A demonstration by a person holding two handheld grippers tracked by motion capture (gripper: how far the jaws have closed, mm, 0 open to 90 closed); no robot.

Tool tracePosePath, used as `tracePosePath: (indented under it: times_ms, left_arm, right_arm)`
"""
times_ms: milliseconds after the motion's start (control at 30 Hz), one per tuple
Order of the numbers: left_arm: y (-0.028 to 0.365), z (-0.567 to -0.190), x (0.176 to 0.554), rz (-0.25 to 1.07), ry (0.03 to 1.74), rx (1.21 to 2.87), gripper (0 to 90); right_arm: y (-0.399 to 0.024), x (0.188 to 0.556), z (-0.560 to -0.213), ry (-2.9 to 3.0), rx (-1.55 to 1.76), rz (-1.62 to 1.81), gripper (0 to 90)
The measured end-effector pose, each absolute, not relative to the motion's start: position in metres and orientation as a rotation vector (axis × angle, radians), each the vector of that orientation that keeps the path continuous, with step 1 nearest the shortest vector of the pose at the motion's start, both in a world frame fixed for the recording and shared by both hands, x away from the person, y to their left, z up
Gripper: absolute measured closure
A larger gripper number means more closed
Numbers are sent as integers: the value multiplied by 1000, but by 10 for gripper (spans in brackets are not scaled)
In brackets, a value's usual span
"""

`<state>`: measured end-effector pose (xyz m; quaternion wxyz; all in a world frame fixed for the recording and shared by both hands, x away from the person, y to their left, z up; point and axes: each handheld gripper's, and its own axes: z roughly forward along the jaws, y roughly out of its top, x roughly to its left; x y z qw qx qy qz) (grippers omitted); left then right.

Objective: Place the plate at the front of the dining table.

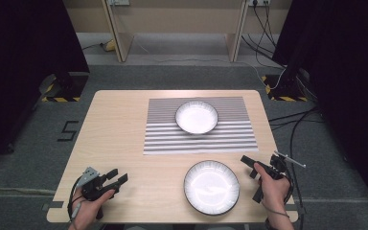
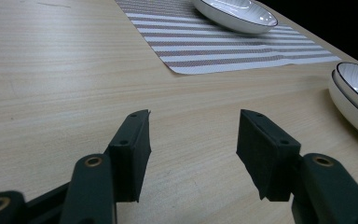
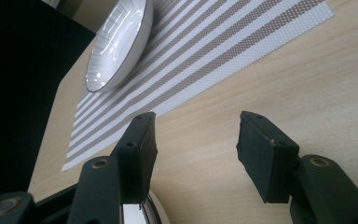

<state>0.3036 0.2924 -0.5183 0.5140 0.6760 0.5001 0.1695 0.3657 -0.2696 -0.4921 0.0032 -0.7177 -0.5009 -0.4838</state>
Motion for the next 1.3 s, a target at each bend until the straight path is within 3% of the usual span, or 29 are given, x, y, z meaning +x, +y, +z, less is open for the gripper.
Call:
tracePosePath:
  times_ms: [1300]
  left_arm:
    - [291,-519,303,410,1202,1623,433]
  right_arm:
    - [-284,321,-497,-1642,-2264,-1491,465]
